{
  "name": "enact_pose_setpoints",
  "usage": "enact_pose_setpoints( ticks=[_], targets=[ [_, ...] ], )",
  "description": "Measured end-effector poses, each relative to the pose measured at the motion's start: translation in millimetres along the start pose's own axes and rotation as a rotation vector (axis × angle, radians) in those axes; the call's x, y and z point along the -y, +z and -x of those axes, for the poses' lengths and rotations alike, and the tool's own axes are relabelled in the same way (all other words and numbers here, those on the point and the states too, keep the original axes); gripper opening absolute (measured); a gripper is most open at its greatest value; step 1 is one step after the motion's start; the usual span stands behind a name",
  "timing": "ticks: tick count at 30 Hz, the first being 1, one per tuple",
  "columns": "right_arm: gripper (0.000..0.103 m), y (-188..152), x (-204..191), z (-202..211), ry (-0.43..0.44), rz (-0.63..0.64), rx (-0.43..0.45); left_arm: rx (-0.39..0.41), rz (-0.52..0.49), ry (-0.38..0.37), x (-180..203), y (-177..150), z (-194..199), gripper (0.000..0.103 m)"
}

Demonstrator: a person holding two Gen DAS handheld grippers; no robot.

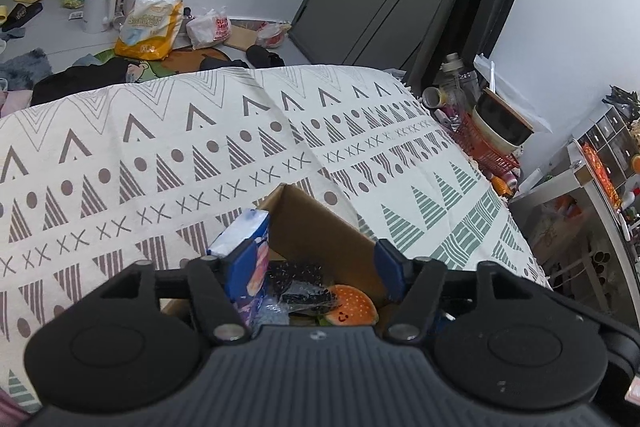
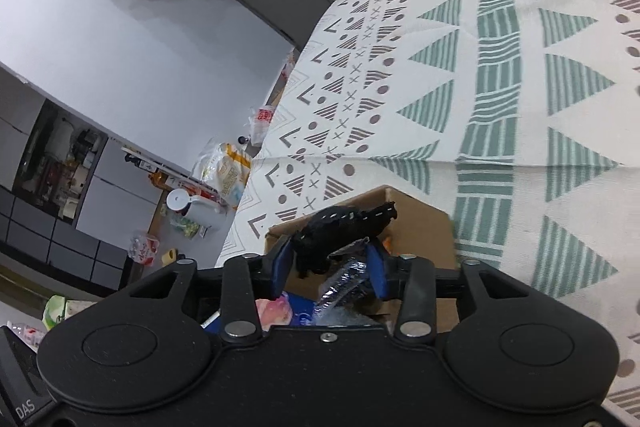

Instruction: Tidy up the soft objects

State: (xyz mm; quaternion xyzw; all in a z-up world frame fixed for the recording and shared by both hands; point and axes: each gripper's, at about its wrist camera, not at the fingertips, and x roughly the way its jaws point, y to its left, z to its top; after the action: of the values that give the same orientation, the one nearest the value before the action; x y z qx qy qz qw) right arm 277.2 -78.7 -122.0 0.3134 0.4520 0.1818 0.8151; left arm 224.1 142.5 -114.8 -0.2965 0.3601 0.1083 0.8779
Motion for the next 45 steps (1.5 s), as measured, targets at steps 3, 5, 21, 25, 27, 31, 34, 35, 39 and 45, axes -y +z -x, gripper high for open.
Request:
enact_pose_setpoints(
  ticks=[3,5,21,25,27,31,34,35,39,45],
  targets=[
    [0.044,-1,4,8,0.007,-0.003,0.001,0.013,-0.019,0.006,4,-2,5,0.072],
    [0.044,-2,3,11,0.027,-0.005,-0.006,0.021,-0.029,0.01,6,-3,9,0.072],
    [0.066,-8,7,50,-0.034,-0.003,0.027,-0.004,-0.119,0.088,22,-13,18,0.079],
    [0.073,-8,12,67,-0.089,0.019,0.045,-0.036,-0.21,0.095,40,-23,19,0.081],
    [0.078,-7,15,77,-0.123,0.02,0.058,-0.045,-0.232,0.091,47,-27,22,0.081],
    [0.085,-8,23,100,-0.144,0.024,0.075,-0.047,-0.274,0.099,60,-33,35,0.082],
    [0.092,-8,26,117,-0.158,0.036,0.098,-0.042,-0.316,0.107,69,-35,48,0.088],
    [0.095,-8,27,122,-0.161,0.039,0.103,-0.039,-0.327,0.107,71,-37,52,0.089],
    [0.102,-9,31,143,-0.158,0.049,0.121,-0.054,-0.362,0.101,77,-42,70,0.09],
    [0.103,-13,28,164,-0.154,0.088,0.115,-0.047,-0.407,0.098,83,-47,100,0.09]
  ],
)
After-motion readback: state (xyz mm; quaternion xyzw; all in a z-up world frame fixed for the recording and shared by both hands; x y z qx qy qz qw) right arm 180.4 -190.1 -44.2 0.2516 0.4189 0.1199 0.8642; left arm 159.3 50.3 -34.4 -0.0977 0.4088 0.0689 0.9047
